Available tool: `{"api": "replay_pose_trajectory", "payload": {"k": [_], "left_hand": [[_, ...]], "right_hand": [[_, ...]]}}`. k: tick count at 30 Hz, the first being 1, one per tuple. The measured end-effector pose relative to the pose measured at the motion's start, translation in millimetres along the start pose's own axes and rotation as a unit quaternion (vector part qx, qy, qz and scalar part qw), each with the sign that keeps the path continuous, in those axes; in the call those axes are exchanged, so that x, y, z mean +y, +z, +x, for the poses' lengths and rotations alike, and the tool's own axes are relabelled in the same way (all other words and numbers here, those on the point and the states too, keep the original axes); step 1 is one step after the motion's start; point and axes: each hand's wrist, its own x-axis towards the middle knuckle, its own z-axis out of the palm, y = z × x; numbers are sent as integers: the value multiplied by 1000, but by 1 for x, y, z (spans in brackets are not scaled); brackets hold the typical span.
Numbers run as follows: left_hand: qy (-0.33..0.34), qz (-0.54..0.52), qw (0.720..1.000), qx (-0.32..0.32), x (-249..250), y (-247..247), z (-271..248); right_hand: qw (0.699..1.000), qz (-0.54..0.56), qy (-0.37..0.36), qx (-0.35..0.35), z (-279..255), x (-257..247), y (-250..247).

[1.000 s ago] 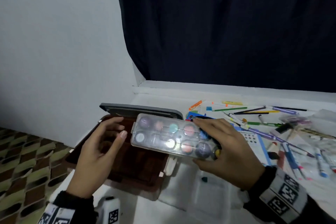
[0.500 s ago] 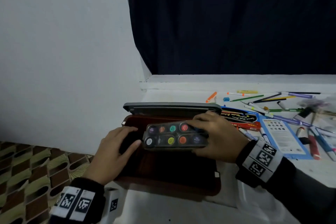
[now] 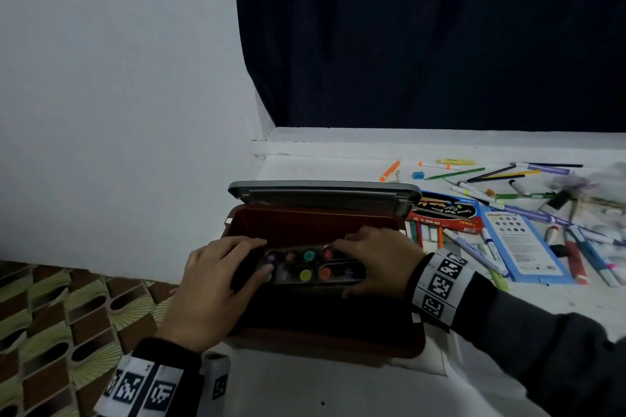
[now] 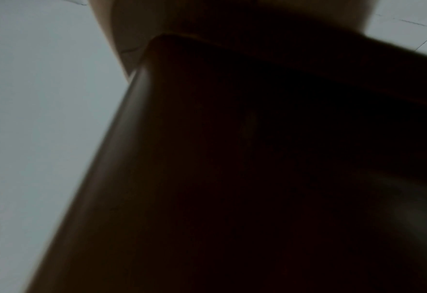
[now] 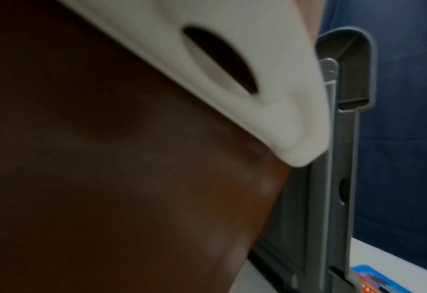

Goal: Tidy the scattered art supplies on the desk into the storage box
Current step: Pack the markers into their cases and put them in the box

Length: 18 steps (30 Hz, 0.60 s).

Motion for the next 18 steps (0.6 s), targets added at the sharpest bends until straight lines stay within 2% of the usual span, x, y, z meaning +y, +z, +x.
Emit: {"api": "replay_pose_trajectory", "payload": {"k": [8, 12, 18], "left_hand": [[30, -27, 999, -26, 6, -1, 2], [25, -40, 999, -28, 16, 4, 1], [-8, -69, 997, -12, 53, 14, -4]], "right_hand": [[997, -31, -8, -65, 6, -3, -1], [998, -15, -3, -68, 6, -2, -2], [996, 80, 6, 27, -2, -2, -6]]}}
